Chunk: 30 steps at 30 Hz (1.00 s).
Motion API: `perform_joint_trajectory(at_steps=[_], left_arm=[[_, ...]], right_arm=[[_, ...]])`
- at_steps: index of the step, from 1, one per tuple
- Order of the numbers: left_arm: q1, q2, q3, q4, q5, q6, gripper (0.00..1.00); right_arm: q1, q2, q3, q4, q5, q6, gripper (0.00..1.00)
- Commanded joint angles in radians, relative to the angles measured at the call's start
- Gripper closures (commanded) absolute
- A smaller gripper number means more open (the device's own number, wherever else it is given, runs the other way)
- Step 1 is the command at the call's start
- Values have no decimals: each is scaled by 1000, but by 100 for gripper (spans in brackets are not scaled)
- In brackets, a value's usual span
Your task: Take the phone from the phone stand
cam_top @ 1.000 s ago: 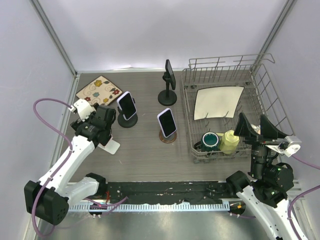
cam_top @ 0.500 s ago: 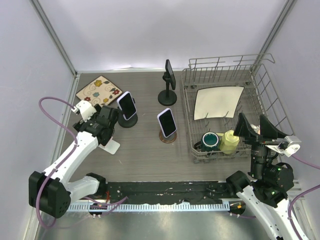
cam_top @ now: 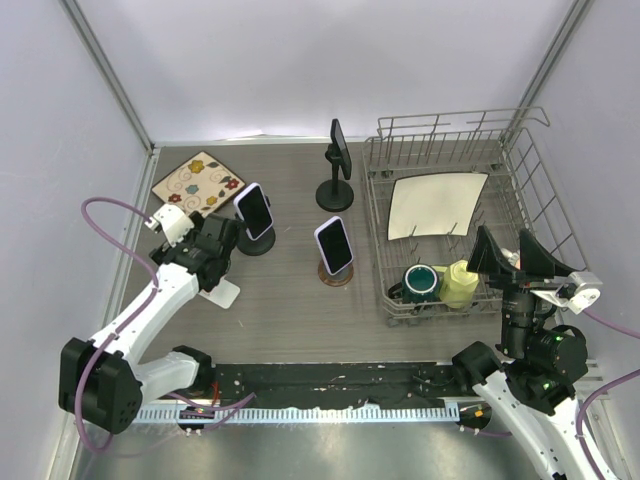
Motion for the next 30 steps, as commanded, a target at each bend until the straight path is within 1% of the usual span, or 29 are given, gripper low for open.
perform_joint_trajectory(at_steps=[1, 5, 7, 8, 13, 14, 16, 17, 18, 19, 20, 22, 23, 25, 26, 27, 29, 30], left_arm=[[-3, -10, -8, 37, -28, -51, 8], [-4, -41, 1, 26, -22, -45, 14], [-4, -59, 8, 25, -17, -30, 21], [-3, -76, 11, 25, -16, -26, 26], [-4, -121, 37, 23, 23, 1, 39], [-4, -128, 41, 26, 29, 10, 43], [-4, -151, 60, 28, 41, 33, 48], [-4, -158, 67, 28, 52, 42, 52], [-3, -173, 83, 31, 56, 55, 55], [-3, -179, 92, 40, 63, 96, 58], [-3, -185, 101, 46, 69, 122, 64], [-3, -193, 145, 64, 69, 197, 69], [-3, -193, 165, 67, 67, 275, 75], [-3, -178, 237, 68, 69, 344, 82], [-1, -170, 263, 67, 73, 415, 89], [-1, -159, 314, 66, 89, 441, 91], [6, -127, 357, 64, 113, 498, 97], [21, -116, 401, 64, 160, 556, 98]], right_arm=[[7, -4, 28, 8, -9, -15, 2], [7, -4, 28, 8, -12, -15, 2], [7, -4, 27, 8, -12, -15, 2], [7, -4, 28, 8, -14, -14, 2], [7, -5, 28, 6, -15, -14, 2], [7, -4, 28, 6, -17, -14, 2], [7, -4, 27, 6, -15, -14, 2], [9, -4, 25, 6, -15, -15, 2], [7, -4, 27, 6, -15, -12, 2], [9, -4, 27, 6, -17, -13, 2], [9, -5, 27, 6, -17, -12, 2], [10, -4, 27, 6, -17, -12, 2], [12, -4, 27, 6, -17, -12, 2], [13, -4, 28, 6, -15, -12, 2], [16, -4, 28, 5, -15, -12, 2], [16, -5, 30, 3, -17, -12, 2], [21, -4, 32, 2, -11, -14, 2], [23, -4, 32, 2, -9, -14, 2]])
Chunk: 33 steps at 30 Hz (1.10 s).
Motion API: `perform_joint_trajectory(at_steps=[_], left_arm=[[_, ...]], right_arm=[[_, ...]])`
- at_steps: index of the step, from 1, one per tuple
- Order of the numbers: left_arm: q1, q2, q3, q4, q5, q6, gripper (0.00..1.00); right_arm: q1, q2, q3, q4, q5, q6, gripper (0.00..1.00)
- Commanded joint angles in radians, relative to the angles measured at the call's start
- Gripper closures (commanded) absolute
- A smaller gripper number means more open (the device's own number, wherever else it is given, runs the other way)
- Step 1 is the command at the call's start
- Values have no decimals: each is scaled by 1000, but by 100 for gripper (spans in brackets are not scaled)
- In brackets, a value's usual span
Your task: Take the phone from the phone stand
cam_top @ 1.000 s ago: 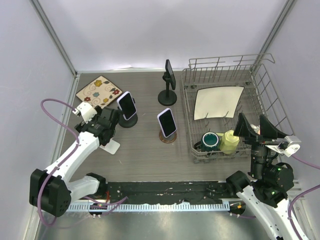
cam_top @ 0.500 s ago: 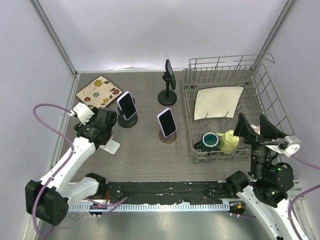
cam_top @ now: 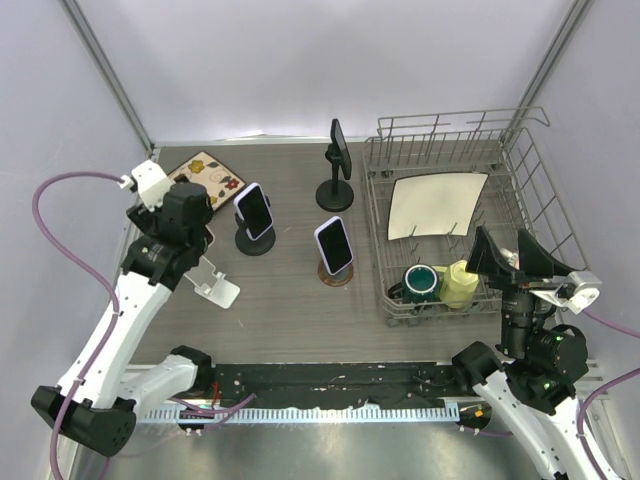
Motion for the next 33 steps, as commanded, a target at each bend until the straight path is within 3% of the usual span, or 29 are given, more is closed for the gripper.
perform_joint_trajectory(at_steps=[1, 5, 11, 18, 23, 33], left_arm=[[33, 49, 156, 67, 68, 234, 99], [109, 110, 258, 54, 180, 352, 100], [315, 254, 400, -34, 353, 492, 100], [493, 458, 364, -42, 454, 507, 100], [533, 547, 266, 28, 418, 579, 100], [540, 768, 255, 28, 381, 639, 100]], right_arm=[[12, -4, 32, 0, -6, -12, 2], [24, -4, 33, 0, -4, -10, 2], [33, -5, 35, -1, -1, -10, 2], [61, -4, 15, 15, -1, -10, 2], [75, -5, 13, 15, -4, -33, 2], [87, -4, 2, 23, -7, -41, 2]])
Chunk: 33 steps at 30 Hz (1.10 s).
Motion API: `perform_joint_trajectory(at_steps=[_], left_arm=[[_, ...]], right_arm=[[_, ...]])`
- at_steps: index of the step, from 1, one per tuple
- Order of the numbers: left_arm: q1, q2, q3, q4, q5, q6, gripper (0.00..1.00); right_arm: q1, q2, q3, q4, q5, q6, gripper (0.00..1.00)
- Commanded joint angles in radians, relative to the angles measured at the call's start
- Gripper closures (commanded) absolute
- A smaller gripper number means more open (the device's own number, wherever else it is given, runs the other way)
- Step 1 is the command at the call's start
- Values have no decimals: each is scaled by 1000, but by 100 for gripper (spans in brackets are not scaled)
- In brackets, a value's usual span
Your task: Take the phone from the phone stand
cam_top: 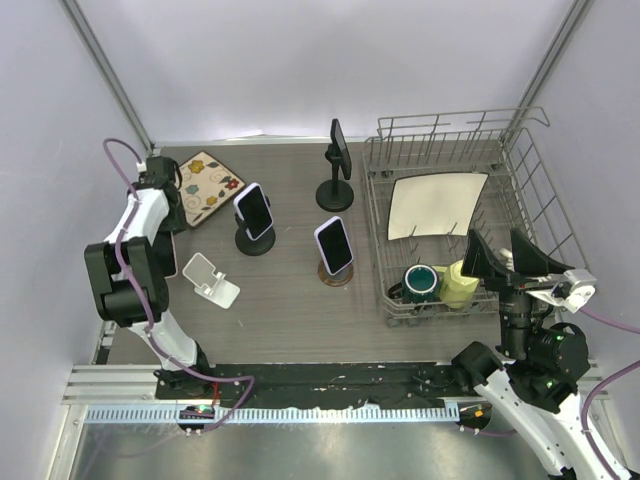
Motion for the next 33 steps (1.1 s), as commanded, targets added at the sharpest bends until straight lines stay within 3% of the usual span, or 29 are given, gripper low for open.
perform_joint_trajectory(at_steps=[1, 6, 12, 13, 18, 21, 24, 32, 33], left_arm=[[4, 60, 20, 30, -44, 47, 100], [10, 155, 24, 41, -47, 54, 100], [14, 245, 32, 58, -17, 71, 90], [14, 253, 32, 59, -18, 73, 81], [14, 268, 35, 70, -18, 82, 69], [14, 267, 31, 84, -24, 85, 52], [14, 273, 26, 95, -29, 88, 40], [14, 311, 41, 84, 6, 79, 25], [14, 302, 43, 85, 6, 77, 18]], right_arm=[[9, -4, 0, 30, -8, -19, 2], [9, -4, -8, 36, -5, -23, 2], [9, -5, -14, 39, -8, -29, 2], [9, -4, -14, 41, -8, -29, 2], [9, -4, -15, 42, -9, -31, 2], [10, -4, -17, 42, -11, -32, 2], [7, -4, -18, 44, -12, -32, 2], [9, -4, -17, 42, -11, -34, 2], [7, -4, -17, 42, -8, -34, 2]])
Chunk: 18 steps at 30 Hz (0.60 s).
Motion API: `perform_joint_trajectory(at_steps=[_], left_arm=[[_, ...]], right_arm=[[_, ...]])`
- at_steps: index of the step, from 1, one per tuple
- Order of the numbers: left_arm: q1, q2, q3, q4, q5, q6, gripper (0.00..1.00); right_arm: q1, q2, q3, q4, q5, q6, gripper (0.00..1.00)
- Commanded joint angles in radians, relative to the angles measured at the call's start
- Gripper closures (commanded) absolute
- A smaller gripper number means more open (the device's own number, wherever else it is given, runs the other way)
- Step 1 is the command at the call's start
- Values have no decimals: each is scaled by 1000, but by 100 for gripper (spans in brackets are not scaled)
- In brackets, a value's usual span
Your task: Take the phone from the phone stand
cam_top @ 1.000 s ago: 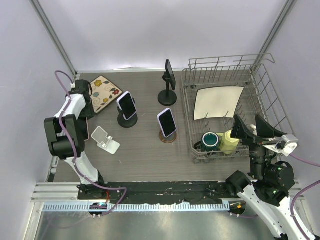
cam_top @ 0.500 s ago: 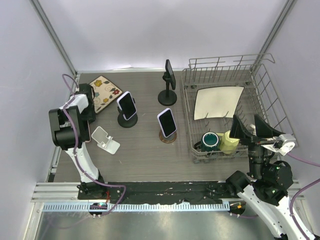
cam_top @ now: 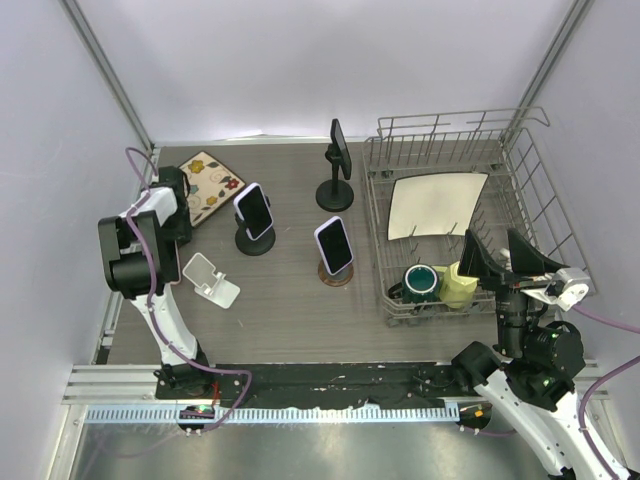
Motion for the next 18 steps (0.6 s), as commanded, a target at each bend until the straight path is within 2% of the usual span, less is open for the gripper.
perform_joint_trajectory(at_steps=[1, 3, 8, 13, 18], left_arm=[[3, 36, 6, 31, 34, -11, 15], [1, 22, 0, 45, 29, -12, 8], [3, -7, -6, 51, 25, -17, 0], [1, -36, 15, 22, 38, -32, 0], [1, -151, 12, 32, 51, -83, 0]], right_arm=[[7, -5, 5, 34, -7, -13, 2], [7, -4, 4, 34, -9, -14, 2], [7, -4, 5, 34, -11, -14, 2], [7, -4, 5, 34, -9, -16, 2], [7, -5, 5, 34, -11, -17, 2]])
